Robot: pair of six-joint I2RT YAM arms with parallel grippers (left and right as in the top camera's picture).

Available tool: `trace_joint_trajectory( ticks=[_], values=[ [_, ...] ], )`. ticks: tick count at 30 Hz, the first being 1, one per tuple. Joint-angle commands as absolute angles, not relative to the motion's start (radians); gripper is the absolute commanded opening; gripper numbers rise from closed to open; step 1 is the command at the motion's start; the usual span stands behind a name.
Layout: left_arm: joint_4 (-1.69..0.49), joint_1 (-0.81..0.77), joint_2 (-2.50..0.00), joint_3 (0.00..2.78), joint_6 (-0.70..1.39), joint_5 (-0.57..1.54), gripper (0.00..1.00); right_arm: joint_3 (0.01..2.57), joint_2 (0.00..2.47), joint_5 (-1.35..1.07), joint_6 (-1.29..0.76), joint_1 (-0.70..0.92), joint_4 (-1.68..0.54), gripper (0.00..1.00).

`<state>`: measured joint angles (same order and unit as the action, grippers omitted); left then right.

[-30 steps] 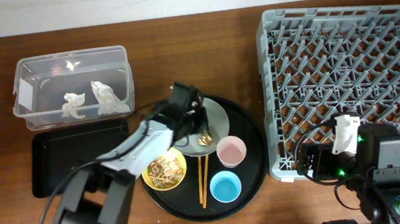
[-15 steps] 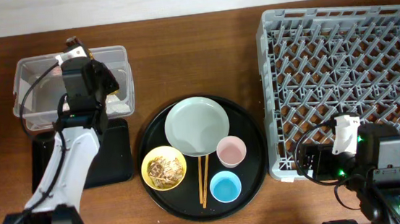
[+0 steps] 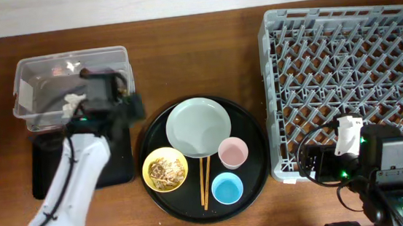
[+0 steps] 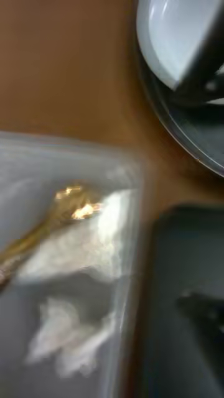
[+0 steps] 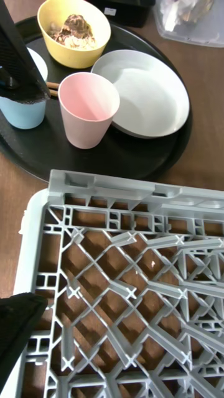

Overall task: Sort waste into correct bins and load items into the dishwasher rack
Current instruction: 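Grasp the pink cup with the left gripper and lift it toward the right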

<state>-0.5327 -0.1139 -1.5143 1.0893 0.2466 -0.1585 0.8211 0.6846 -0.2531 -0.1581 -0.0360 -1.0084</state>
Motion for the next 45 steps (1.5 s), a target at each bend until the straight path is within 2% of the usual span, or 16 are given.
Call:
trace_joint_trajectory(
  ticks=[1, 4, 8, 12, 15, 22, 25, 26, 27, 28, 30, 34, 37, 39, 42, 45],
  values=[
    [-0.716, -0.225, -1.486, 1.083, 0.234, -0.053, 0.99, 0.836, 0.683, -0.258, -0.166, -0.039, -1.007, 0.98],
    [-0.745, -0.282, -1.486, 1.083, 0.233, 0.112, 0.98, 0.836, 0.683, -0.258, -0.166, -0.039, -1.007, 0.98],
    [-0.726, -0.405, -1.486, 1.083, 0.233, 0.128, 0.84, 0.836, 0.683, -0.258, -0.166, -0.039, -1.016, 0.98],
    [-0.606, -0.582, -1.488, 1.082, 0.234, 0.128, 0.85, 0.836, 0.683, -0.258, -0.166, -0.039, -1.018, 0.99],
    [-0.548, -0.651, -1.51, 1.082, 0.234, 0.126, 0.82, 0.836, 0.683, -0.258, -0.166, -0.039, -1.018, 0.98],
    [-0.538, -0.686, -1.679, 1.082, 0.273, 0.175, 0.77, 0.836, 0.683, -0.258, -0.166, -0.039, -1.018, 0.98],
    [-0.521, -0.687, -1.732, 1.082, 0.275, 0.184, 0.52, 0.836, 0.683, -0.258, -0.166, -0.039, -1.018, 0.98],
    [-0.509, -0.687, -1.74, 1.082, 0.275, 0.183, 0.37, 0.836, 0.683, -0.258, -0.166, -0.039, -1.018, 0.99],
    [-0.503, -0.687, -1.742, 1.082, 0.275, 0.183, 0.27, 0.836, 0.683, -0.258, -0.166, -0.039, -1.02, 0.99],
    [-0.496, -0.687, -1.742, 1.083, 0.276, 0.184, 0.2, 0.836, 0.683, -0.258, -0.166, -0.039, -1.023, 0.98],
    [-0.479, -0.686, -1.741, 1.084, 0.276, 0.184, 0.01, 0.836, 0.683, -0.258, -0.165, -0.039, -1.033, 0.98],
    [-0.507, -0.63, -1.711, 1.145, 0.275, 0.254, 0.0, 0.836, 0.683, -0.173, -0.166, -0.04, -1.044, 0.98],
    [-0.508, -0.48, -1.644, 1.193, 0.278, 0.542, 0.0, 0.836, 0.688, -0.003, -0.213, -0.041, -1.023, 0.98],
    [-0.504, -0.368, -1.639, 1.195, 0.371, 0.753, 0.0, 0.836, 0.719, -0.093, -0.202, -0.041, -0.981, 0.98],
    [-0.492, -0.245, -1.684, 1.195, 0.377, 1.178, 0.0, 0.836, 0.816, -0.628, -0.016, -0.041, -0.899, 0.98],
    [-0.486, -0.257, -1.716, 1.195, 0.377, 1.308, 0.0, 0.836, 0.919, -1.006, -0.002, -0.039, -0.767, 0.98]
  ],
)
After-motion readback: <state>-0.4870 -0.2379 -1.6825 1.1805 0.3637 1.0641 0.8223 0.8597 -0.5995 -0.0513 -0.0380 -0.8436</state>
